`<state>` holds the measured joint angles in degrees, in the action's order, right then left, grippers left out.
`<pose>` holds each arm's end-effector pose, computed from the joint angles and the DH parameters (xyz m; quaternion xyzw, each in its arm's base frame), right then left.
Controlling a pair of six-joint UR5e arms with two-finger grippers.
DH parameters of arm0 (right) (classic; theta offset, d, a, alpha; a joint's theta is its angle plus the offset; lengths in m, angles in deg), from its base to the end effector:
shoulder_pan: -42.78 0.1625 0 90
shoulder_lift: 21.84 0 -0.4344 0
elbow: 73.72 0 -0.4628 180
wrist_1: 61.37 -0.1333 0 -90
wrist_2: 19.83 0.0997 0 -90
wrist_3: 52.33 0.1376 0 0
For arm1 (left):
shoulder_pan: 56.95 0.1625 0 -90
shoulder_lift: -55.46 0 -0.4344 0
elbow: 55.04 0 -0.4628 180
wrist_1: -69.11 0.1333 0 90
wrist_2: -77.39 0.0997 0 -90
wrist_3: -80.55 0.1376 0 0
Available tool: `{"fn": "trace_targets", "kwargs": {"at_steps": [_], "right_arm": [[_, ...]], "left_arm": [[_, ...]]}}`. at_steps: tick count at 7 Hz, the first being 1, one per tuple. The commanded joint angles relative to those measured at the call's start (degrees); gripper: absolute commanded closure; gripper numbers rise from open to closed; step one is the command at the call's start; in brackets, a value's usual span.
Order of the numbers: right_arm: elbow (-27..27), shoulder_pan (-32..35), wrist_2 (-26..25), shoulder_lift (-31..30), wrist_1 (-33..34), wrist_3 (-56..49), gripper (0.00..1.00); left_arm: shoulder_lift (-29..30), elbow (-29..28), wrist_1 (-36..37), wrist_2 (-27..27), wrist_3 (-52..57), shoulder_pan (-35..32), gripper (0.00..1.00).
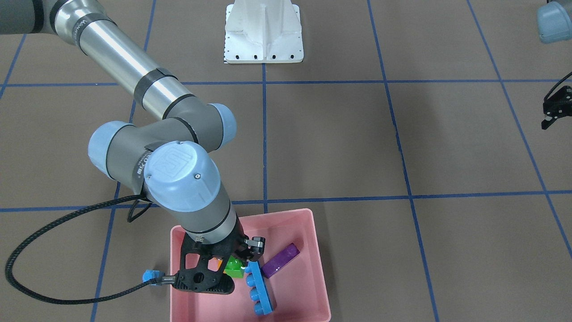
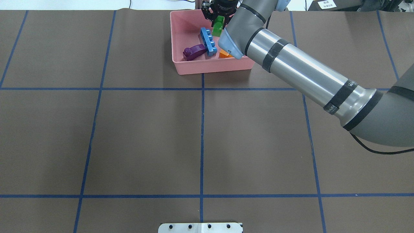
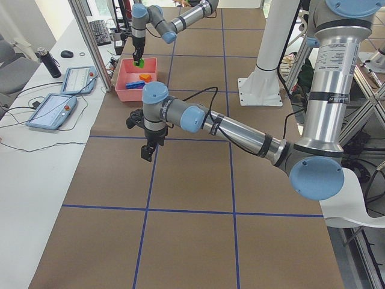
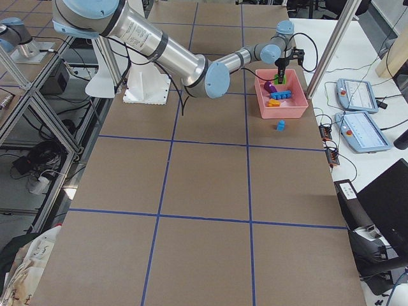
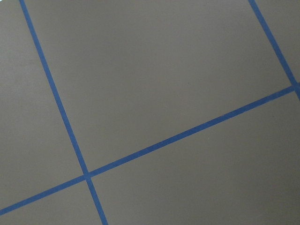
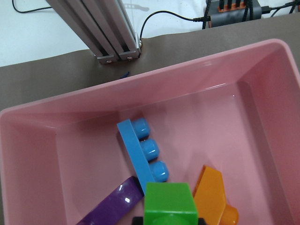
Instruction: Put all blocks into box
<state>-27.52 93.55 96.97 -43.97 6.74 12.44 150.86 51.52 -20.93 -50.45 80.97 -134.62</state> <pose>-0.5662 -0.8062 0.1511 0.0657 -0.4306 0.1097 0.8934 0.0811 -0.5998 0.4853 0.1465 0.3353 0.1646 0.9160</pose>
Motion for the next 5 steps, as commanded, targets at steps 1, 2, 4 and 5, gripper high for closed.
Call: {"fn": "trace_targets", "kwargs": {"at_steps": [1,2,4,5], "right_arm": [[-1.6,2.7,4.8,0.2,-1.4,0.3,0.00],[0.7,6.5,9.2,-3.7,-1.4,-0.1,0.00],[2.5,9.5,10.2,-9.2,-1.3,-1.4,0.00],[2.5,10.9,9.5,-12.7,-1.4,-1.4,0.00]], "left_arm": [[-0.1,0.6,0.0,0.1,0.0,-0.1,0.00],[-0.1,0.6,0.0,0.0,0.0,0.0,0.00],[-0.1,0.6,0.0,0.1,-0.2,0.0,0.00],[-0.1,0.7,0.0,0.0,-0.5,0.0,0.00]]}}
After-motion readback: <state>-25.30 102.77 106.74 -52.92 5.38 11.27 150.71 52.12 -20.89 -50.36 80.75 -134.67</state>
